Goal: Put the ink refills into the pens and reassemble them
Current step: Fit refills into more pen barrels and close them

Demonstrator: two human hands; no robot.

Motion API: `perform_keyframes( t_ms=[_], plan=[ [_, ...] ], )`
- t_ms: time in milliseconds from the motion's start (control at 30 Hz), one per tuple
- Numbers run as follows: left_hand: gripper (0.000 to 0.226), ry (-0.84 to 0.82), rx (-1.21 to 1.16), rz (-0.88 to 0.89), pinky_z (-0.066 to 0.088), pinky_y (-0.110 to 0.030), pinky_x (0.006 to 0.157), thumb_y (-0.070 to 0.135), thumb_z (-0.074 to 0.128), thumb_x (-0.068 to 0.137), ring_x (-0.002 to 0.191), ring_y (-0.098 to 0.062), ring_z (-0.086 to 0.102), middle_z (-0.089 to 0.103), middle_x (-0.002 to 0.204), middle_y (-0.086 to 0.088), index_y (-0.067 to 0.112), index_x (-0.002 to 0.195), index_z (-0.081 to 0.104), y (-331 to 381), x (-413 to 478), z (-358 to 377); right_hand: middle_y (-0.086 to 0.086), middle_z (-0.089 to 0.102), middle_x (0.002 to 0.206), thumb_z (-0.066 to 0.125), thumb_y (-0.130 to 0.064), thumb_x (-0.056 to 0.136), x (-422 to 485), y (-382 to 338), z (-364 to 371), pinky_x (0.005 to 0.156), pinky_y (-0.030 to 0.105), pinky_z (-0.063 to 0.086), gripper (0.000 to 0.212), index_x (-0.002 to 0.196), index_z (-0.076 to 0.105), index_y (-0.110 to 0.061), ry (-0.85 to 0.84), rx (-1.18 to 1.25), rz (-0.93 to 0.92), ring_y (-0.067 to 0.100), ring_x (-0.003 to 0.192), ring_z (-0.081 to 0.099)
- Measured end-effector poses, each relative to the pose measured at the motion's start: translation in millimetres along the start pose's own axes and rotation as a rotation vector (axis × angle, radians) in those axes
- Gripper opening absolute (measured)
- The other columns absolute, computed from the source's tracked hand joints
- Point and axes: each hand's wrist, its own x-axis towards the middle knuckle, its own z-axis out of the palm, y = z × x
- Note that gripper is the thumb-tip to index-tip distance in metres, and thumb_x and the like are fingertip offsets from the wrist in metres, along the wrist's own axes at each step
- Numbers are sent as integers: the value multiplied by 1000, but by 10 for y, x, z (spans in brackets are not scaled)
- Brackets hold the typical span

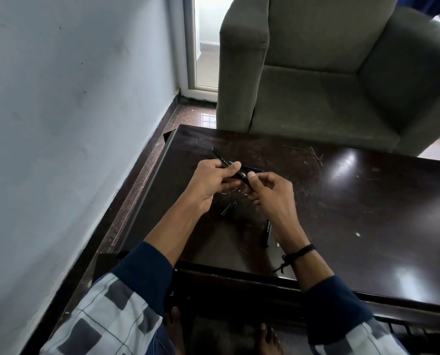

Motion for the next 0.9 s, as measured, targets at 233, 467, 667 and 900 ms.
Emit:
perform_keyframes(
  t_ms=[233, 467, 667, 900],
  plan=[
    [14, 5, 6, -5, 62, -27, 72, 13, 71, 94, 80, -21, 76, 76, 87, -13, -1, 94, 72, -26, 4, 12, 3, 75, 80, 73, -23, 95, 8, 25, -21, 68, 28, 53, 6, 90, 73, -19, -6, -23, -5, 10, 72, 68],
    [16, 16, 2, 2, 63, -30, 79, 13, 70, 94, 84, -23, 75, 76, 91, -15, -2, 98, 72, 2, 14, -12, 2, 77, 80, 72, -33, 96, -3, -4, -7, 67, 26, 54, 13, 94, 73, -21, -33, -6, 7, 9, 68, 68],
    [12, -2, 6, -7, 62, -29, 76, 12, 71, 94, 84, -22, 76, 76, 86, -12, 1, 94, 72, -42, 10, 15, 4, 76, 81, 76, -20, 93, -11, 15, -28, 69, 28, 56, 4, 92, 72, -18, -16, -46, -16, 12, 72, 69],
    [18, 19, -4, -1, 63, -31, 80, 14, 71, 94, 85, -25, 76, 76, 94, -17, -3, 100, 72, -9, 24, -23, 2, 78, 83, 72, -33, 96, 9, 6, -17, 66, 25, 56, 13, 97, 74, -20, 11, 4, -10, 11, 70, 71]
  ],
)
